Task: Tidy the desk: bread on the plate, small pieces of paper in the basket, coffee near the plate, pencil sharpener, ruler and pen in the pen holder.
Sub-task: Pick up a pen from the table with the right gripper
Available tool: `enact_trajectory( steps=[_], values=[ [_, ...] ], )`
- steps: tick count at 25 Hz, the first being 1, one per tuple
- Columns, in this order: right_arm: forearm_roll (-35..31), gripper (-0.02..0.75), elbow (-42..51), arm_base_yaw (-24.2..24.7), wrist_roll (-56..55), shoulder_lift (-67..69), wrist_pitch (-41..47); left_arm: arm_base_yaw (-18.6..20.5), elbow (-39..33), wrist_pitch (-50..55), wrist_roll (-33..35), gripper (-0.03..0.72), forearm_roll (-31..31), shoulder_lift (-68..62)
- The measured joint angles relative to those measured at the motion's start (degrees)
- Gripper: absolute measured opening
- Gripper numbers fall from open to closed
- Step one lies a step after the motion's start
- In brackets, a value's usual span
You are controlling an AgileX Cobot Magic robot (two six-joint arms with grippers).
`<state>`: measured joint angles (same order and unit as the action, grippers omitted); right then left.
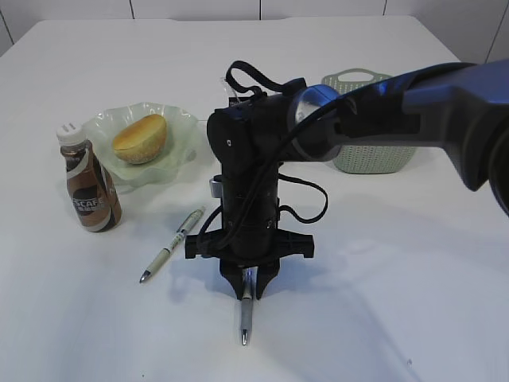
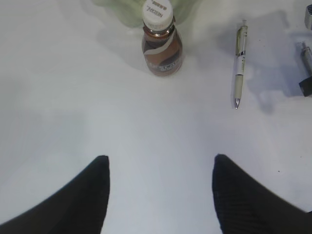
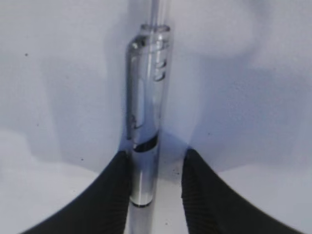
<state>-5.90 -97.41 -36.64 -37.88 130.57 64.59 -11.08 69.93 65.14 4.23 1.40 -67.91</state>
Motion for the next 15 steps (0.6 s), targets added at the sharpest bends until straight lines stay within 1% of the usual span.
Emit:
enact_trajectory(
  steps=[1,3,5,8,15],
  values=[
    [0.2,0.214,0.0,0.0,0.1,0.0,0.0,0.0,0.0,0.0,0.0,0.466,0.0,0.0],
    [0.4,0.151,0.0,0.0,0.1,0.0,0.0,0.0,0.0,0.0,0.0,0.466,0.0,0.0],
    [0.6,0.113,0.0,0.0,0.7,0.0,0.0,0.0,0.0,0.0,0.0,0.466,0.0,0.0],
    [0.8,0.09,0.0,0.0,2.0,0.0,0.0,0.0,0.0,0.1,0.0,0.466,0.0,0.0],
    [1.8,0.089,-0.4,0.0,6.4,0.1,1.8,0.0,0.0,0.1,0.0,0.466,0.0,0.0]
  ],
)
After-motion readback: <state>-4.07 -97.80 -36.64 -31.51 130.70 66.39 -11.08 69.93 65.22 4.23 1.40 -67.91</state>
